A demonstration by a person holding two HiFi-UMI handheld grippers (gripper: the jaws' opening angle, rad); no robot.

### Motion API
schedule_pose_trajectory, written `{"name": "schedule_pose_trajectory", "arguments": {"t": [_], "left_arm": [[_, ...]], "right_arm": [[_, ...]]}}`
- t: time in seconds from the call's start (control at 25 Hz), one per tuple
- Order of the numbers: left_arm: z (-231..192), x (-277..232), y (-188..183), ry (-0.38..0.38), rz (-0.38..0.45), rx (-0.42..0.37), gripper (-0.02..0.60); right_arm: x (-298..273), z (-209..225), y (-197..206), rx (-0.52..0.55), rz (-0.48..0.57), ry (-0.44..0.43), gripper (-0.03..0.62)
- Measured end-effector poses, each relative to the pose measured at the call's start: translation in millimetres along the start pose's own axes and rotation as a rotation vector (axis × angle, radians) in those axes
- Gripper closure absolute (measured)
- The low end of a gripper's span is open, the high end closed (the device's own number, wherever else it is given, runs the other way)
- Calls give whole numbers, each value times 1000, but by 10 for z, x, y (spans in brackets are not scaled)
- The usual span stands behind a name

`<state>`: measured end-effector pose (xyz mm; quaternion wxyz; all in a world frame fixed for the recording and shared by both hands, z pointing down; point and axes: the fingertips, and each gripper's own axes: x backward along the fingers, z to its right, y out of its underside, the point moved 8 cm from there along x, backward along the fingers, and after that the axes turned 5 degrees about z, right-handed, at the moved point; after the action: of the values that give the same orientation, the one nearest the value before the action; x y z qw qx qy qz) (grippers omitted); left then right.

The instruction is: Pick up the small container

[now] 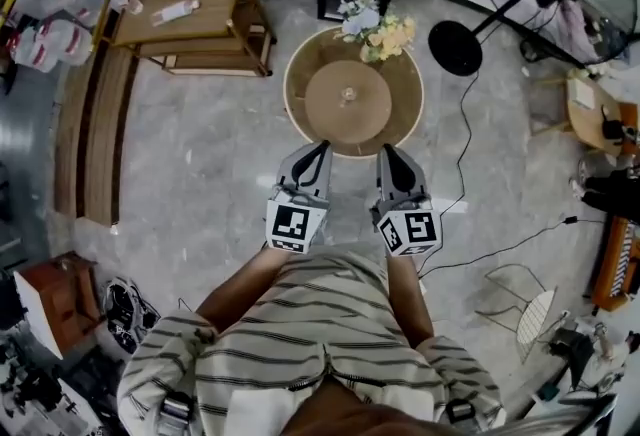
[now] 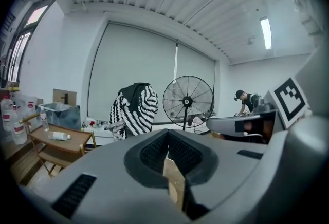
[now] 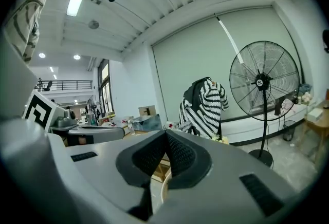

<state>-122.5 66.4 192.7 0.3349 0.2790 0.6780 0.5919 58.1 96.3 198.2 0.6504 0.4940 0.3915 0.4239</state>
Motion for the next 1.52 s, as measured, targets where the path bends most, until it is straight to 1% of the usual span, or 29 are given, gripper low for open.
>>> {"name": "schedule_pose_trajectory", "arguments": {"t": [0.16, 0.36, 0.44, 0.6, 0.76, 1.0, 1.16, 1.24, 1.4, 1.52], "left_arm": [[-124, -279, 72, 0, -33, 9, 583], [-163, -587, 245, -41, -71, 3, 583], [-171, -698, 328, -75, -73, 12, 583], [-263, -938, 567, -181, -83, 42, 583], [-314, -1141, 888, -260, -103, 66, 583], [-424, -1321, 1294, -330, -99, 104, 583], [-499, -1362, 1636, -343, -125, 134, 583], [-536, -1396, 1814, -339, -137, 151, 583], [-601, -1472, 2103, -332, -152, 159, 583], [-683, -1478, 2311, -339, -169, 178, 583]], "right_arm": [[-234, 131, 46, -8, -24, -3, 589], [-471, 421, 204, -16, -45, -37, 588], [-579, 541, 302, -18, -61, -63, 588], [-864, 751, 476, -8, -84, -109, 588], [-1041, 957, 794, -26, -109, -134, 588], [-1232, 1066, 1330, -25, -157, -151, 588], [-1329, 1125, 1718, -56, -198, -120, 588], [-1404, 1159, 1895, -51, -208, -114, 588], [-1554, 1295, 2250, -43, -228, -98, 588], [-1656, 1390, 2523, -47, -244, -67, 588]]}}
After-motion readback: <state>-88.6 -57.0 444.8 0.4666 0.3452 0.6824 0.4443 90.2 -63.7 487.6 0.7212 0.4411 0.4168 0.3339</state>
